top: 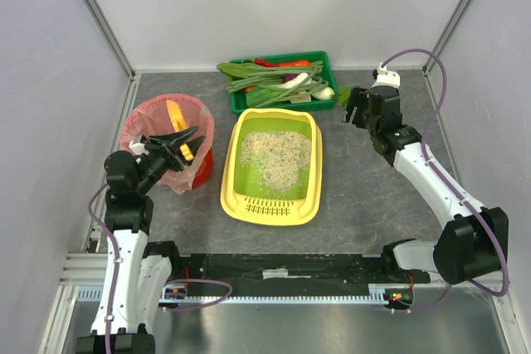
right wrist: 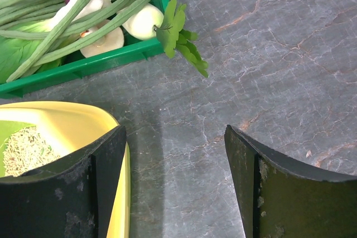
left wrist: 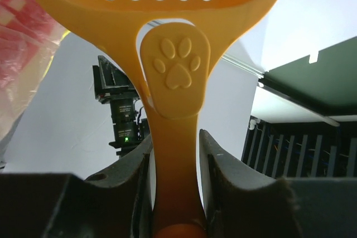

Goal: Clean the litter box

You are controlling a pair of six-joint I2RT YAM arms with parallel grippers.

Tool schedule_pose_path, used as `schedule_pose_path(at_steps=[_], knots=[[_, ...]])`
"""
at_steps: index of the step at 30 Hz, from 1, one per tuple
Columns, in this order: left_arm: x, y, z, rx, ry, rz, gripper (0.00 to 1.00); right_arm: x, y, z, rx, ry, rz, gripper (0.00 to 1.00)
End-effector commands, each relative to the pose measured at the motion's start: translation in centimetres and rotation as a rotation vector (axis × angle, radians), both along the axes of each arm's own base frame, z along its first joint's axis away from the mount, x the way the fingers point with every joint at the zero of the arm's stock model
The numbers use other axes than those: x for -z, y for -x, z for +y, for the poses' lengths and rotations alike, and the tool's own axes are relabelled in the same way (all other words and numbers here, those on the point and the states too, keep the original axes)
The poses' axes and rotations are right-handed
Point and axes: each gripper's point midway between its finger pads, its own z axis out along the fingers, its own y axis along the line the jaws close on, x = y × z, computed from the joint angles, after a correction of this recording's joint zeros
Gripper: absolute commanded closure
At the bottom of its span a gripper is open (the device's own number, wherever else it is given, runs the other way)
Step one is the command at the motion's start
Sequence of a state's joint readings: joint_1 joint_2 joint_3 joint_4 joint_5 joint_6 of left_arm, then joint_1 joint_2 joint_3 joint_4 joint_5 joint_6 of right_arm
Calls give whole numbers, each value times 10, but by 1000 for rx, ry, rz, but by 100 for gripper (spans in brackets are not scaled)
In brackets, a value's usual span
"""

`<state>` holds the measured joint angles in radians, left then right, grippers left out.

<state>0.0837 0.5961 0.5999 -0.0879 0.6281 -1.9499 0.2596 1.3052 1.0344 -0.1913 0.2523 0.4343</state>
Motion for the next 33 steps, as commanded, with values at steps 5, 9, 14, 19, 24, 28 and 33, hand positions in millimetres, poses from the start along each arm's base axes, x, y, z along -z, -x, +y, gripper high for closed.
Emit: schedule_pose_path(at_steps=[5,9,14,19,24,28,33], knots=[[-25,-1,1,8,58,-35,98,-20,-2,-3,16,-9,-66,21],[-26,-2,5,-23,91,-5,98,-23,-2,-4,15,-10,-72,21],[-29,-5,19,-134,89,50,98,-22,-1,-5,20,-7,-71,21],[-11,-1,5,-24,-116,116,98,-23,-1,-5,22,-7,-75,21],[0,1,5,-6,-190,147,98,-25,0,-9,33,2,-81,21],[14,0,-2,126,-387,115,98,-20,3,-9,39,-3,-74,21],[19,-3,-13,316,-525,17,98,-22,3,-9,33,7,-78,21]])
